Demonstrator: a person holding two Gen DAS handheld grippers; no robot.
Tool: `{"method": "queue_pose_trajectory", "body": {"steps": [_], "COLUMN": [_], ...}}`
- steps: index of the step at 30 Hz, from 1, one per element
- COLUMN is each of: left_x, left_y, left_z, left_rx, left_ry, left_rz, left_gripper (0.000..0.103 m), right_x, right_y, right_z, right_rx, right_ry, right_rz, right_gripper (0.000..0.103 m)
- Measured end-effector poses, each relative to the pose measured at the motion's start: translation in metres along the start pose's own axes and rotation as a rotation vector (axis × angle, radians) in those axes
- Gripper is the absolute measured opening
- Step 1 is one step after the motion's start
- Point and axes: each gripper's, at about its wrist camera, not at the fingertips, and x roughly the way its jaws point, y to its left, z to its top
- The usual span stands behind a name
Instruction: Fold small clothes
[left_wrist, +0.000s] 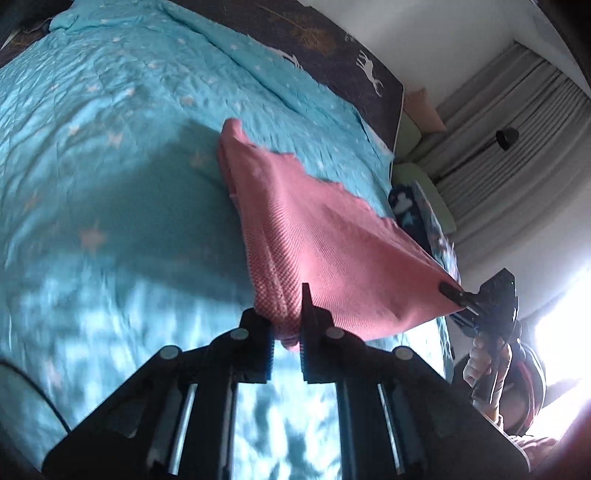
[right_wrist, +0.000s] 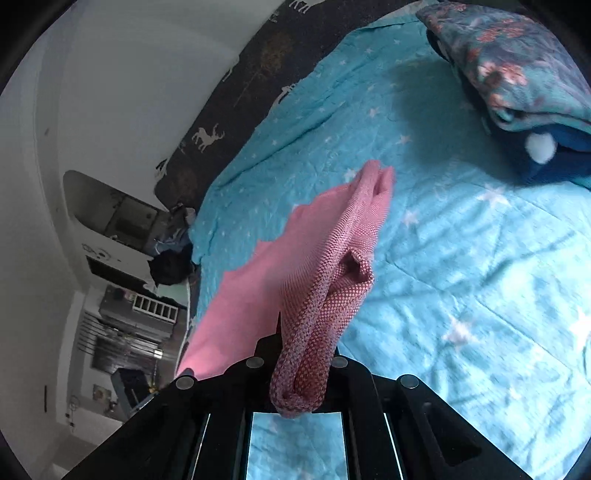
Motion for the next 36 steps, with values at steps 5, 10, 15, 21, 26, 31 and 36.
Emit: {"method": "queue_pose_trajectory", "body": {"steps": [5, 10, 15, 21, 26, 31, 36], "left_x": [-0.008, -0.016, -0.039, -0.052, -0.021, 0.033, 0.063], "left_y": [-0.002, -0.011, 0.002, -0.019, -0.062, -0.068, -0.006], "left_z": [-0.06, -0.089, -0.088, -0.06, -0.028, -0.009, -0.007], "left_rx": [-0.028, 0.026, -0.025, 0.052, 0.148, 0.157, 0.065], "left_ry": [0.069, 0.08, 0.011, -0.111, -0.123, -0.053, -0.02], "left_rz": [0.008, 0.106, 0.161, 0.229, 0.145, 0.112, 0.25], "left_gripper": [0.012, 0.014, 0.015, 0.015, 0.015, 0.015, 0.001], "right_x": [-0.028, -0.029, -0.043, -0.073, -0.041, 0.03, 0.07], "right_y": [-0.043, -0.058, -0.06, -0.037, 0.02, 0.051, 0.026], "right_z": [-0.05, -0.068, -0.06, -0.038, -0.027, -0.026, -0.006], "right_rx": [0.07, 0.035, 0.011, -0.106, -0.254, -0.334, -0.372], "right_ry": [0.04, 0.088, 0.054, -0.14, -0.142, -0.015, -0.015], "right_rz": [-0.03, -0.14, -0.289, -0.401, -0.279, -0.212, -0.367], "right_gripper": [0.005, 0.012, 0.025, 0.029, 0.029, 0.029, 0.029]}}
